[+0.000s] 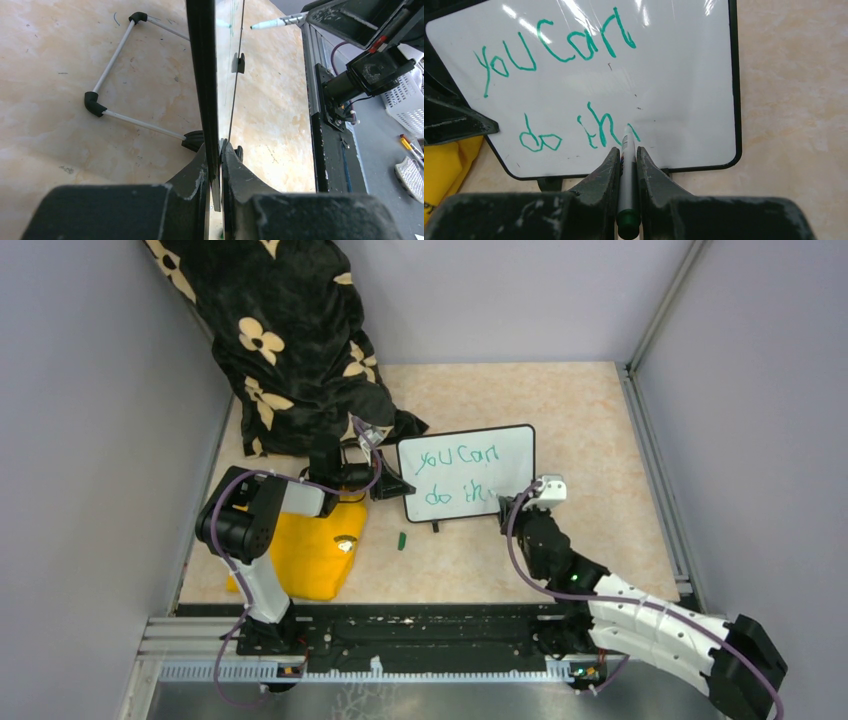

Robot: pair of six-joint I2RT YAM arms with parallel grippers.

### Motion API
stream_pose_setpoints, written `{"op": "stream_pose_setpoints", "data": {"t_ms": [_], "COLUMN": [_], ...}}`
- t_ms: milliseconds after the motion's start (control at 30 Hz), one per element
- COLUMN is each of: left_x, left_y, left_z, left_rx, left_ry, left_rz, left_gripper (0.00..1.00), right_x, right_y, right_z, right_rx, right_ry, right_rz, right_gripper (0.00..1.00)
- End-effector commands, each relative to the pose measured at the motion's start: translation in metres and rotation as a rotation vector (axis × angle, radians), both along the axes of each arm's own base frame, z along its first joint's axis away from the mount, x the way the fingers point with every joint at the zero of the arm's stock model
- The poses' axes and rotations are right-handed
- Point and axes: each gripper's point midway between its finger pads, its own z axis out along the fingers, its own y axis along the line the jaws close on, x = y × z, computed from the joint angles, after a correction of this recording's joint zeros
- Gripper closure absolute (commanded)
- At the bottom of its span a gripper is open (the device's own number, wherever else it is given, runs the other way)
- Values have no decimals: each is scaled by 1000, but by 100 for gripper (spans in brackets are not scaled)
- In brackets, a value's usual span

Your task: Write a sentence on the whiteboard

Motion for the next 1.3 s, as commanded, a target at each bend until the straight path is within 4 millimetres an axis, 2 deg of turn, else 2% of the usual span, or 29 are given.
{"op": "stream_pose_setpoints", "data": {"t_ms": [0,267,533,1267], "left_x": [1,1,1,0], "left_y": [0,0,0,0], "left_z": [-29,-29,-29,-29], "left_rx": [77,78,80,80], "left_ry": [14,13,13,11], "left_rz": [38,37,37,34], "left_gripper": [100,100,100,100], "right_x": [13,22,27,33], "right_y": [7,17,16,11], "right_z": [48,53,52,25], "right_rx": [50,51,45,6], "right_ry": [-94,-106,-107,-41], "right_rz": [-6,-2,-16,-35], "right_gripper": [100,100,100,100]}}
